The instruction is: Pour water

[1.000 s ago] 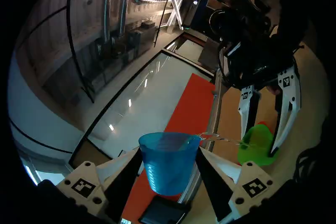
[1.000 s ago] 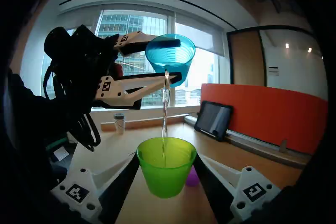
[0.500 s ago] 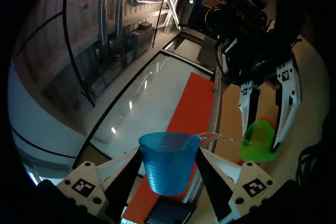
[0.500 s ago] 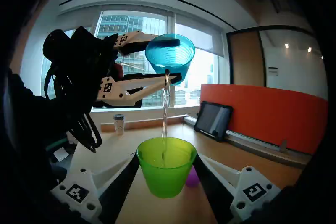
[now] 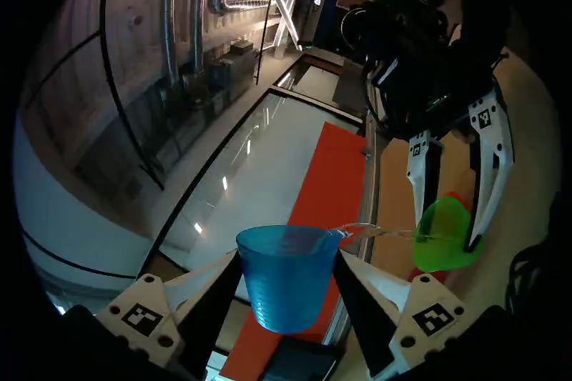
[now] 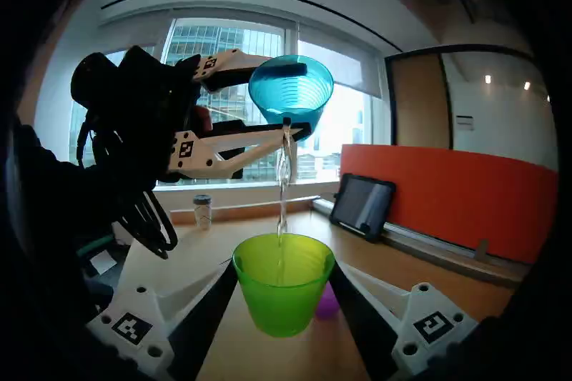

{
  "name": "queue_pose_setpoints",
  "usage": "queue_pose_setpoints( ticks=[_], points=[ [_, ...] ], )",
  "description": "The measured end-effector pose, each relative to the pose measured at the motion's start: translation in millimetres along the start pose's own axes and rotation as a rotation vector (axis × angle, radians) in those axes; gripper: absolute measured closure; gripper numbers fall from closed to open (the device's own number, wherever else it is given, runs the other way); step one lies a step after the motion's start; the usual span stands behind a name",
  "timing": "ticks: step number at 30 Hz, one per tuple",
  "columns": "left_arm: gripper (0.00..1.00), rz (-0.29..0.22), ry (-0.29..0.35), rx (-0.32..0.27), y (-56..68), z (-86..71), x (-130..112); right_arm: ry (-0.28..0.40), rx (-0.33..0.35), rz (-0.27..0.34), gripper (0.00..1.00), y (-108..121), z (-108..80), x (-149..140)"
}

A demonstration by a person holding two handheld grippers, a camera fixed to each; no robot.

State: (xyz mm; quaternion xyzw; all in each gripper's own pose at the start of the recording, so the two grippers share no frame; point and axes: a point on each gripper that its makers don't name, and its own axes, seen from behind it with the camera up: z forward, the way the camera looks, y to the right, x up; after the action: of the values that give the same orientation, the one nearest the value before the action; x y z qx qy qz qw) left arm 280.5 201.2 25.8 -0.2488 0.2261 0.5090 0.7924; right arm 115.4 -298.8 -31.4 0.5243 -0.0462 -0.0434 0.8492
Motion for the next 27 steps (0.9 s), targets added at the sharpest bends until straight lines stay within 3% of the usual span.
queue_pose_setpoints(
  ticks=[27],
  points=[
    [0.15,0.139,0.016,0.005,-6.6,1.6,15.7,0.009,-0.007,-0.002,0.09,1.5,-3.8,0.9]
  ],
)
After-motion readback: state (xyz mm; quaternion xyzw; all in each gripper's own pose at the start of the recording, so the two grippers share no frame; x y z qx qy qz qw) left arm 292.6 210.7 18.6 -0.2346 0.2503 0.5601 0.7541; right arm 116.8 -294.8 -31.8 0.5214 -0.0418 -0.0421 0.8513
